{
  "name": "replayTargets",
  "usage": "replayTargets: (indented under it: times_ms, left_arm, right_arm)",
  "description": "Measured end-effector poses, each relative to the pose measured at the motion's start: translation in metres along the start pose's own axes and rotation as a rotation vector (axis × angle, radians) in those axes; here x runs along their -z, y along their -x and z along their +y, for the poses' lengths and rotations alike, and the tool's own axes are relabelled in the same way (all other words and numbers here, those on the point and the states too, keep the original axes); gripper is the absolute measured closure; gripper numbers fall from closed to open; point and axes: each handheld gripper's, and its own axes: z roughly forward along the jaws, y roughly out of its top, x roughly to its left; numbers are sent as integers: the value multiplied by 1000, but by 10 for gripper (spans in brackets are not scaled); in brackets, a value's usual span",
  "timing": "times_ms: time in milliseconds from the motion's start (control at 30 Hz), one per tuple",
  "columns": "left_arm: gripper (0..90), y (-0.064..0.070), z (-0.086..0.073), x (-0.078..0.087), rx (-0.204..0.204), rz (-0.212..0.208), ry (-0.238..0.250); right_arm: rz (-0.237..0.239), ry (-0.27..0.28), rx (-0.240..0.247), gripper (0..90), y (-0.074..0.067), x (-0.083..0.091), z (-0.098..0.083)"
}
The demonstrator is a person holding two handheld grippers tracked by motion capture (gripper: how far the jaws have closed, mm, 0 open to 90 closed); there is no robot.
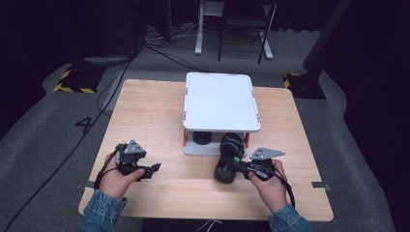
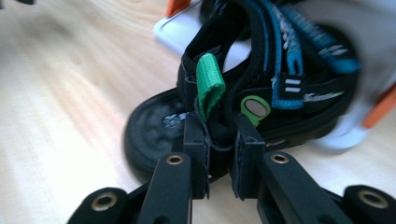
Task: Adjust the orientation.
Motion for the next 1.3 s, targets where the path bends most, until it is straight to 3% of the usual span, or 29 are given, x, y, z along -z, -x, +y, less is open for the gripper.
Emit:
replayTargets:
  times_ms: [133, 267, 567, 633, 733, 800, 900, 967, 1067, 1167, 1233, 1300]
  left_arm:
    - [257, 0, -2, 0, 10, -2, -8]
    - [257, 1, -3, 1, 12, 3, -5]
    - [257, -1, -6, 3, 14, 5, -7]
    - [257, -2, -7, 4, 20, 10, -5]
    - [258, -3, -9, 5, 27, 14, -2]
    - [258, -2, -8, 6, 20, 15, -4]
    - [258, -1, -7, 7, 14, 8, 7]
    - [258, -1, -7, 8, 12, 10, 6]
    - [258, -1, -7, 7, 12, 10, 6]
    - [258, -1, -7, 7, 11, 8, 6]
    - [258, 0, -7, 8, 15, 10, 6]
    - [258, -1, -8, 9, 16, 8, 3]
  right_arm:
    - [-44, 14, 22, 791, 11, -1, 8]
    - [-73, 33, 19, 790, 27, -17, 10]
    - [-122, 106, 2, 747, 38, -43, 22]
    - [-121, 119, 3, 670, 37, -44, 22]
    - [-74, 136, -8, 445, 31, -40, 23]
    - [-64, 153, -6, 368, 24, -36, 21]
    - [-153, 147, 28, 314, 8, -25, 15]
    - [-198, 154, 30, 353, -2, -19, 10]
    - [-241, 130, 79, 553, -20, -17, 0]
    - [-231, 106, 114, 698, -33, -28, -9]
    - [-211, 101, 116, 728, -37, -38, -12]
    - [-221, 90, 125, 741, -37, -47, -13]
